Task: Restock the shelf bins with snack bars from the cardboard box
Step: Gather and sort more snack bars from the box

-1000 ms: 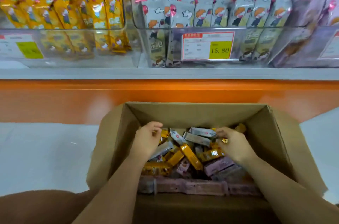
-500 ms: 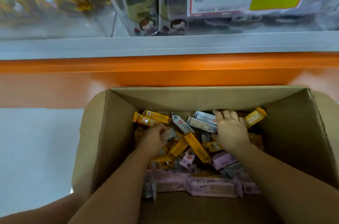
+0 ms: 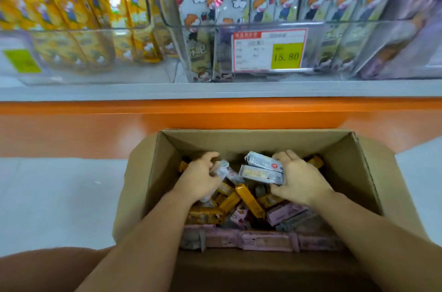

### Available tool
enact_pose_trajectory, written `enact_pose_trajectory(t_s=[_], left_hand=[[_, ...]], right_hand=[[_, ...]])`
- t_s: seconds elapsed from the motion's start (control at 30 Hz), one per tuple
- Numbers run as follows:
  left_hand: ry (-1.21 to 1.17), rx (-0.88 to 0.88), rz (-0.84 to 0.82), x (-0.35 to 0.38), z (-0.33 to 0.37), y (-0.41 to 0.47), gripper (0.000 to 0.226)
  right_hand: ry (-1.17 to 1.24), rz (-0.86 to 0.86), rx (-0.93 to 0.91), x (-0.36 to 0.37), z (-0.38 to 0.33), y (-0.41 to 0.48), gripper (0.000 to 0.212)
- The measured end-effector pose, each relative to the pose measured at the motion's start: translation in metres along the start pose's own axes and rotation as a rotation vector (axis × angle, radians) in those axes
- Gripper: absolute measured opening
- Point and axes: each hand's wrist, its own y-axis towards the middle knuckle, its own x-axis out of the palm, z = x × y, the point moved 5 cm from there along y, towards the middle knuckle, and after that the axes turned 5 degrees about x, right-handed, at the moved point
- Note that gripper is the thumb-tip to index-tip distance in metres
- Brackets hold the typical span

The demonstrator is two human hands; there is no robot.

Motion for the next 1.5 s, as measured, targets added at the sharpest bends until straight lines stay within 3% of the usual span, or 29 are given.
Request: enact_pose_trajectory(t_s=[0.1, 0.3, 0.43, 0.57, 0.73, 0.83, 0.97, 1.13, 1.23, 1.4, 1.5], left_hand=[[-0.043, 0.026, -0.051, -0.021, 0.036, -0.020, 0.065], [-0.173, 0.143, -0.146, -0.073, 0.107, -0.067, 0.036], [-0.142, 0.329, -0.135, -0.116, 0.151, -0.107, 0.035], [-0.153, 0.475, 0.002, -0.154, 0.178, -0.134, 0.032], [-0.491, 0.477, 0.045, -0.164, 0.187, -0.144, 0.029], [-0.731, 0.474, 0.017, -0.156, 0.193, -0.141, 0.033], [-0.879, 0.494, 0.021, -0.157, 0.200, -0.136, 0.040], [-0.942, 0.504, 0.028, -0.157, 0.197, -0.137, 0.036], [-0.880, 0.516, 0.092, -0.158, 0.193, -0.138, 0.029], [-0.701, 0.543, 0.179, -0.163, 0.184, -0.137, 0.042], [-0.570, 0.604, 0.216, -0.170, 0.185, -0.143, 0.035]], right_hand=[[-0.028, -0.009, -0.059, -0.044, -0.019, -0.018, 0.065], [-0.193, 0.051, -0.163, -0.145, -0.050, -0.069, 0.065], [-0.088, 0.248, -0.181, -0.213, -0.055, -0.115, 0.067], [0.152, 0.552, -0.254, -0.261, -0.060, -0.150, 0.064], [0.462, 0.731, -0.340, -0.258, -0.078, -0.146, 0.060], [0.393, 0.757, -0.421, -0.244, -0.088, -0.143, 0.061], [0.308, 0.831, -0.449, -0.242, -0.092, -0.141, 0.068], [0.113, 0.893, -0.526, -0.234, -0.104, -0.140, 0.067], [0.121, 0.834, -0.530, -0.229, -0.106, -0.135, 0.068], [0.487, 0.587, -0.513, -0.228, -0.106, -0.131, 0.043], [0.751, 0.599, -0.418, -0.244, -0.092, -0.127, 0.031]])
